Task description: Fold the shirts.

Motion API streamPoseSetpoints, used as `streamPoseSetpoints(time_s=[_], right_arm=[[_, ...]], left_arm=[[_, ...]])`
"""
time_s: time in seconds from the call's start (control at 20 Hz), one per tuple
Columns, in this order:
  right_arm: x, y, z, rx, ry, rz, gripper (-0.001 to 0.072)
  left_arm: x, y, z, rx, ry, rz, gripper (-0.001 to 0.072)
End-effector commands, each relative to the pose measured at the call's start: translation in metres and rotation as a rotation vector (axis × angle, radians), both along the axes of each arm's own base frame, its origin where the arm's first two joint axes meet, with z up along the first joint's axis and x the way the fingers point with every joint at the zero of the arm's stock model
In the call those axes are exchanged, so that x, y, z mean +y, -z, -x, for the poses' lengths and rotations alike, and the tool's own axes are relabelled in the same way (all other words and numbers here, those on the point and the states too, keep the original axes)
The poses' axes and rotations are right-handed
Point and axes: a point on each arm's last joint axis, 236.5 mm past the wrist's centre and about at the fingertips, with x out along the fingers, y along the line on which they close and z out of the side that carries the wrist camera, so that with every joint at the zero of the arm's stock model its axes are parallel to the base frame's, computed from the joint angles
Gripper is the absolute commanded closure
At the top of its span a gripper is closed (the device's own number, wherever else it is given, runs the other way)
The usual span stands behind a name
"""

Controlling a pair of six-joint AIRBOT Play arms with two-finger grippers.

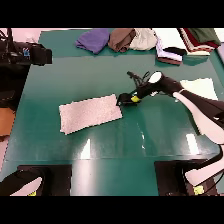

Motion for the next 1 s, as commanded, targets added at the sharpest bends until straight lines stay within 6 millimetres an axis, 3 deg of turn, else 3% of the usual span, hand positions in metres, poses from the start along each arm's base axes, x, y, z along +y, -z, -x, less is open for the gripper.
streamPoseSetpoints(time_s=[0.0,0.05,0.1,0.15,0.25,0.35,0.45,0.5,0.6,0.7,0.85,0.95], right_arm=[[0.058,0.014,0.009,0.059,-0.040,-0.088,0.0081],[0.073,0.017,0.011,0.056,-0.058,-0.098,0.0109],[0.085,0.018,0.012,0.043,-0.079,-0.101,0.0234],[0.095,0.015,0.012,0.014,-0.110,-0.110,0.0423],[0.104,0.002,0.001,-0.068,-0.142,-0.120,0.0689],[0.095,-0.023,-0.022,-0.159,-0.126,-0.116,0.0696],[0.059,-0.056,-0.056,-0.270,-0.078,-0.081,0.0696],[0.030,-0.072,-0.074,-0.307,-0.025,-0.050,0.0697],[-0.049,-0.100,-0.104,-0.363,0.097,0.032,0.0697],[-0.145,-0.121,-0.122,-0.401,0.237,0.146,0.0697],[-0.285,-0.150,-0.125,-0.434,0.477,0.265,0.0697],[-0.363,-0.160,-0.114,-0.429,0.639,0.301,0.0697]], left_arm=[[-0.002,0.001,0.002,0.008,0.005,0.003,0.0687],[-0.002,0.002,0.003,0.014,0.007,0.004,0.0687],[-0.003,0.003,0.004,0.018,0.009,0.006,0.0687],[-0.006,0.003,0.005,0.026,0.016,0.020,0.0687],[-0.014,0.002,0.008,0.034,0.034,0.057,0.0688],[-0.024,0.001,0.011,0.033,0.057,0.057,0.0688],[-0.047,-0.001,0.019,0.022,0.114,0.060,0.0688],[-0.062,-0.004,0.024,0.012,0.149,0.064,0.0688],[-0.086,-0.010,0.032,-0.016,0.207,0.076,0.0688],[-0.104,-0.016,0.038,-0.043,0.246,0.090,0.0688],[-0.116,-0.023,0.041,-0.071,0.271,0.109,0.0687],[-0.118,-0.024,0.042,-0.070,0.274,0.116,0.0687]])
